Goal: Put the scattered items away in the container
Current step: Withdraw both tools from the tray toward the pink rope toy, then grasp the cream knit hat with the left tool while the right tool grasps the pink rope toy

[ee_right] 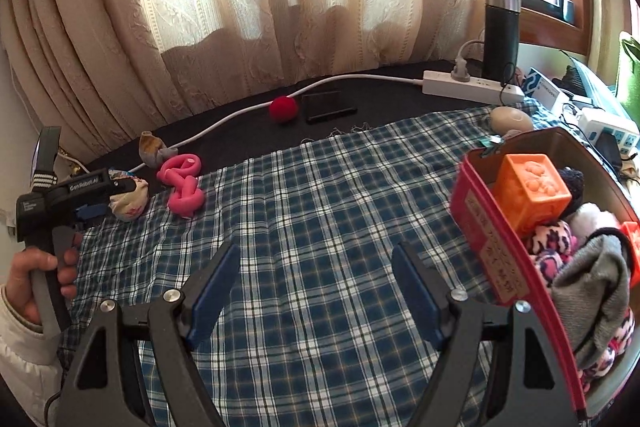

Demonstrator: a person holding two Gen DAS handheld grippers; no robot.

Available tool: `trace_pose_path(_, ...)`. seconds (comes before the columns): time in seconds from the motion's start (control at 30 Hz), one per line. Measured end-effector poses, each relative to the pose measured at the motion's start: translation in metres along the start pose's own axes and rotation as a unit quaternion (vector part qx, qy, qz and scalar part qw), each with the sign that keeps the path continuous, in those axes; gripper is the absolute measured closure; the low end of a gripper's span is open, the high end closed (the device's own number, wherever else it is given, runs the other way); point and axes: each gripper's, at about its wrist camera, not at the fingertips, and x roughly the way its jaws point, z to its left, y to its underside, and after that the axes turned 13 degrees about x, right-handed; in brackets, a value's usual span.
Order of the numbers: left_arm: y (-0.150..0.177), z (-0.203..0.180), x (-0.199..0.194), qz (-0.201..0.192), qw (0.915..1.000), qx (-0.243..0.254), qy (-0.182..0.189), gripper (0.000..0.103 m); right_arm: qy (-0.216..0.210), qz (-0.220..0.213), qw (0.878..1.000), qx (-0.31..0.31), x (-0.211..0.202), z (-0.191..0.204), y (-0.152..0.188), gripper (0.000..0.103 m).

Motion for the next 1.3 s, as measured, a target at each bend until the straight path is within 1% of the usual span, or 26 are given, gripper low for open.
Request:
trace_pose_path(0.17,-0.003,0.006,0.011,0.003,0.9998,-0.006,0.017,0.013,0.003,0.008,1.0,-0.017,0.011,0.014,0.0,0.022)
trace_pose_path(0.27,-0.005,0.007,0.015,-0.004,0.9993,-0.003,0.036,0.013,0.004,0.011,1.0,-0.027,0.018,0.024,-0.001,0.022)
trace_pose_path(0.37,-0.006,0.0,0.015,-0.016,0.9989,0.022,0.038,0.013,0.004,0.015,0.999,-0.037,0.023,0.032,-0.001,0.022)
trace_pose_path(0.47,-0.004,-0.013,0.013,-0.023,0.9975,0.064,0.02,0.013,0.004,0.02,0.999,-0.05,0.03,0.042,0.001,0.022)
trace_pose_path(0.5,-0.004,-0.017,0.013,-0.025,0.9965,0.078,0.012,0.017,0.004,0.021,0.998,-0.055,0.031,0.045,0.001,0.022)
trace_pose_path(0.53,-0.003,-0.021,0.013,-0.026,0.9957,0.089,0.002,0.028,0.005,0.022,0.998,-0.061,0.033,0.048,0.001,0.022)
trace_pose_path(0.57,-0.002,-0.024,0.013,-0.026,0.9946,0.1,-0.007,0.034,0.006,0.022,0.997,-0.067,0.035,0.052,0.001,0.022)
trace_pose_path(0.6,-0.002,-0.027,0.013,-0.027,0.9936,0.109,-0.014,0.035,0.006,0.022,0.997,-0.074,0.037,0.056,0.0,0.022)
trace_pose_path(0.73,-0.002,-0.024,0.009,-0.032,0.9941,0.103,-0.012,0.038,0.007,0.015,0.995,-0.097,0.041,0.071,-0.004,0.022)
trace_pose_path(0.8,-0.003,-0.021,0.003,-0.041,0.9942,0.098,-0.017,0.038,0.006,0.014,0.995,-0.103,0.044,0.077,-0.006,0.022)
trace_pose_path(0.93,-0.007,-0.019,-0.026,-0.089,0.9914,0.089,-0.036,0.038,-0.003,0.021,0.993,-0.115,0.054,0.089,-0.009,0.022)
trace_pose_path(1.03,-0.01,-0.019,-0.044,-0.114,0.9892,0.083,-0.042,0.038,-0.007,0.031,0.992,-0.123,0.067,0.097,-0.012,0.022)
trace_pose_path(1.13,-0.011,-0.02,-0.051,-0.118,0.9893,0.077,-0.038,0.038,-0.012,0.042,0.991,-0.13,0.083,0.106,-0.013,0.022)
trace_pose_path(1.3,-0.012,-0.018,-0.049,-0.111,0.9909,0.068,-0.035,0.038,-0.026,0.064,0.987,-0.148,0.11,0.123,-0.011,0.022)
